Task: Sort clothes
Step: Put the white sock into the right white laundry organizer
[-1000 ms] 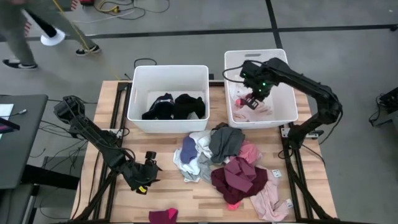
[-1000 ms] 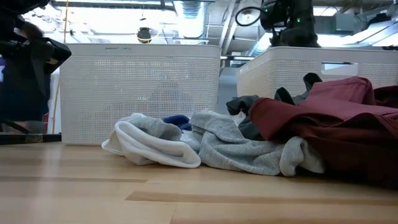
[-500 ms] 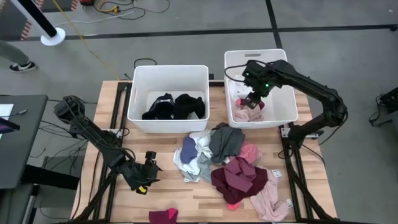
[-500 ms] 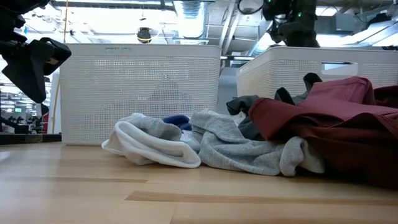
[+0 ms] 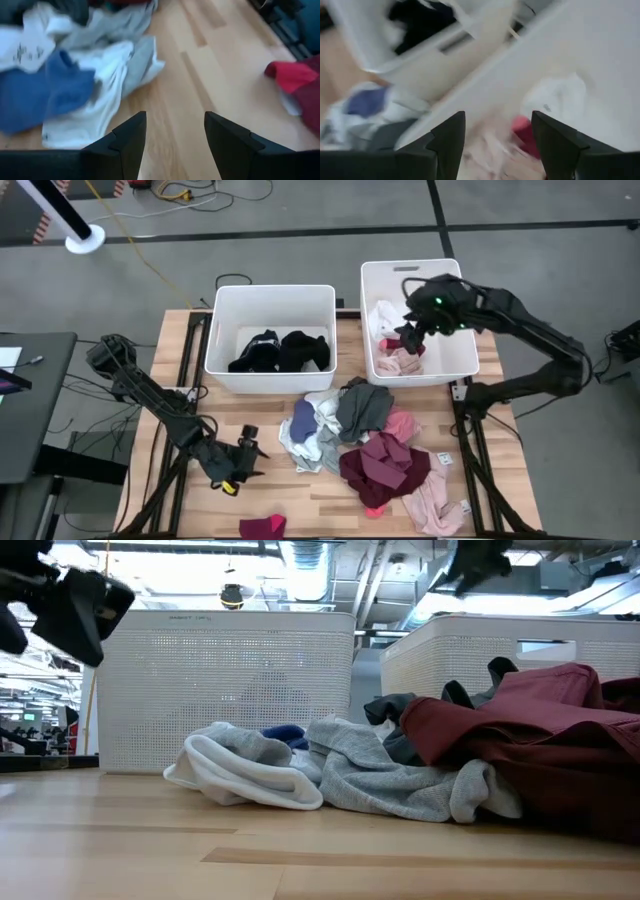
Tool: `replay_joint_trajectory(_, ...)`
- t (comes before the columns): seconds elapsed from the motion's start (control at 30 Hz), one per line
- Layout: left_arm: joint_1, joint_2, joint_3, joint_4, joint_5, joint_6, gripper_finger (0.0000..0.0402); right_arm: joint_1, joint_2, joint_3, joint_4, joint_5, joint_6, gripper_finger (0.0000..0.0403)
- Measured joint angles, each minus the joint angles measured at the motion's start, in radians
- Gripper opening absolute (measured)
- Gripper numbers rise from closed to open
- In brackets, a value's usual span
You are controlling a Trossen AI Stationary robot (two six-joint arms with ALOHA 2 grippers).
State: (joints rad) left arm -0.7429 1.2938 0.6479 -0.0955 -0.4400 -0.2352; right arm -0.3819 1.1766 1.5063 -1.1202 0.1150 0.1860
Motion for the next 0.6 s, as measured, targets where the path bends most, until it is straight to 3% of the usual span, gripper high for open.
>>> replay_joint_trajectory(0.37,0.107,0.026,0.0,0.028,0.017,0.061,0.0196,0.361,0.019,0.0,0.088,0.0,-0.01,0.0239)
replay_joint_trajectory(0.5,0.146,0.108,0.0,0.064,0.099,0.078,0.0196,0.481,0.072,0.0,0.095,0.0,-0.01,0.0239)
replay_joint_trajectory(0.6,0.169,0.186,-0.001,0.116,0.092,0.082,0.0196,0.56,0.118,0.0,0.116,0.0,-0.01,0.0239)
